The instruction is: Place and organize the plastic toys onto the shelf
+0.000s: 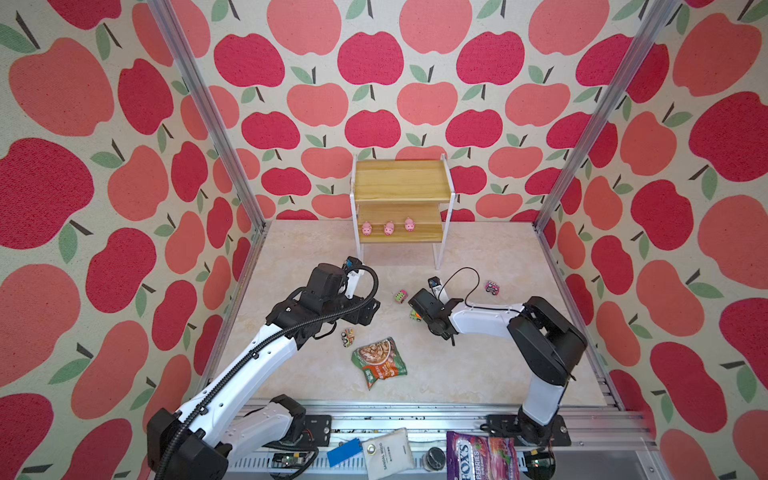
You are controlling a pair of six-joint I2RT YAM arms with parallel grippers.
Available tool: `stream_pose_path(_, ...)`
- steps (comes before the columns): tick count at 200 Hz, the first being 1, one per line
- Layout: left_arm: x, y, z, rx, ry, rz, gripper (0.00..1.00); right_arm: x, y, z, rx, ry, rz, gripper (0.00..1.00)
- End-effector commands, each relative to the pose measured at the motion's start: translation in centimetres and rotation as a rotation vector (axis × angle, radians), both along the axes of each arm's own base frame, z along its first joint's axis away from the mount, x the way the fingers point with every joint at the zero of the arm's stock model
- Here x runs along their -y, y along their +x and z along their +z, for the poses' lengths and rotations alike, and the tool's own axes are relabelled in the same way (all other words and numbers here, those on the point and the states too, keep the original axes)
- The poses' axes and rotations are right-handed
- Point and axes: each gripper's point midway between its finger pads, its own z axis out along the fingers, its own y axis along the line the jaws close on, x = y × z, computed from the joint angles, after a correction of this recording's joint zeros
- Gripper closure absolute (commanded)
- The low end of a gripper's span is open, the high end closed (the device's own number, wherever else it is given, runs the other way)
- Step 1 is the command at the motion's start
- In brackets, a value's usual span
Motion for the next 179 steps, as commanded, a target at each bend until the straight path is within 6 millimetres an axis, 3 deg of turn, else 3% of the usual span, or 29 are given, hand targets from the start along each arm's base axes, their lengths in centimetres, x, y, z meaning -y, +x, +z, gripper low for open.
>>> stream_pose_path(1,-0.3,0.1,0.3,0.009,0.012,0.006,0.08,-0.2,-2.1,-0.8,-0.05,0.08,-0.005,0.57)
stream_pose_path(45,-0.2,0.1,0.4,0.011,0.006,0.002,0.08,-0.8,-4.7,-1.0,-0.09,0.149,0.012,0.56)
stream_pose_path(79,-0.2,0.1,0.5,0.01,0.004,0.003,0.08,-2.2,-5.5,-0.4,-0.095,0.231,0.059,0.52)
stream_pose_path(125,-0.2,0.1,0.4,0.011,0.009,0.003,0.08,-3.4,-5.7,3.3,-0.06,0.383,0.088,0.47)
stream_pose_path(154,-0.2,0.1,0.5,0.013,0.008,0.003,0.08,-2.7,-6.0,5.0,-0.028,0.479,0.011,0.46)
stream_pose_path(179,-0.2,0.0,0.5,0.014,0.006,0.001,0.08,-1.6,-6.3,3.6,-0.069,0.552,-0.119,0.46)
